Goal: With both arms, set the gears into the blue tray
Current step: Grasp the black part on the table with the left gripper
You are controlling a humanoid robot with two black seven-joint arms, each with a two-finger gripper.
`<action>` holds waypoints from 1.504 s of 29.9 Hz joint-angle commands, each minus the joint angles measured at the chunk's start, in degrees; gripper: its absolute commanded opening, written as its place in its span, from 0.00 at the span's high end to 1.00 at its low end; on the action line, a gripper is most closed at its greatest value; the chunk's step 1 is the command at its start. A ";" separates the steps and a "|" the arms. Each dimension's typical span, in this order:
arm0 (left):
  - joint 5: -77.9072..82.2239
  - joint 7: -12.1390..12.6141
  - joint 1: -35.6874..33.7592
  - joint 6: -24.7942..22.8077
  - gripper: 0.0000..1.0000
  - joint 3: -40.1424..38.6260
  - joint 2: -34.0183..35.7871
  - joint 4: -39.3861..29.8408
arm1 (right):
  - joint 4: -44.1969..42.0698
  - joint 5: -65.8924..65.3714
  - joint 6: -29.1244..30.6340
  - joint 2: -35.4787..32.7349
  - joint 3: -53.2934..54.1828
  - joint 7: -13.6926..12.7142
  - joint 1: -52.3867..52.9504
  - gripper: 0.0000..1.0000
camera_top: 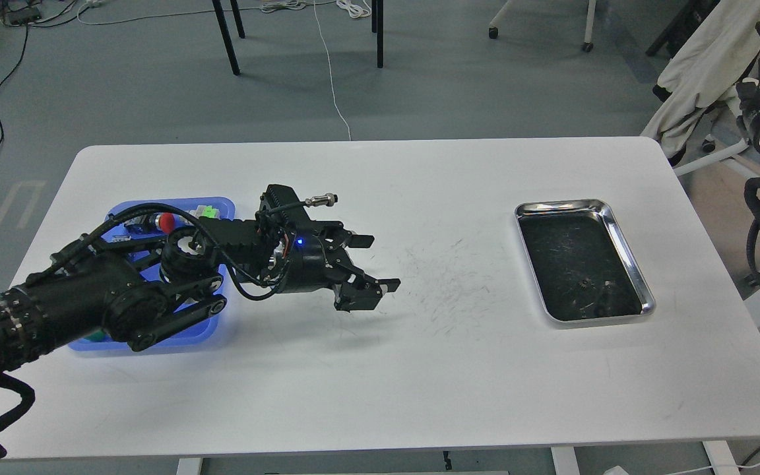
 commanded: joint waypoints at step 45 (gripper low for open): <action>3.55 0.00 5.68 9.69 0.71 6.25 -8.04 16.85 | 4.57 -1.31 2.56 -1.86 12.23 2.96 -8.91 0.04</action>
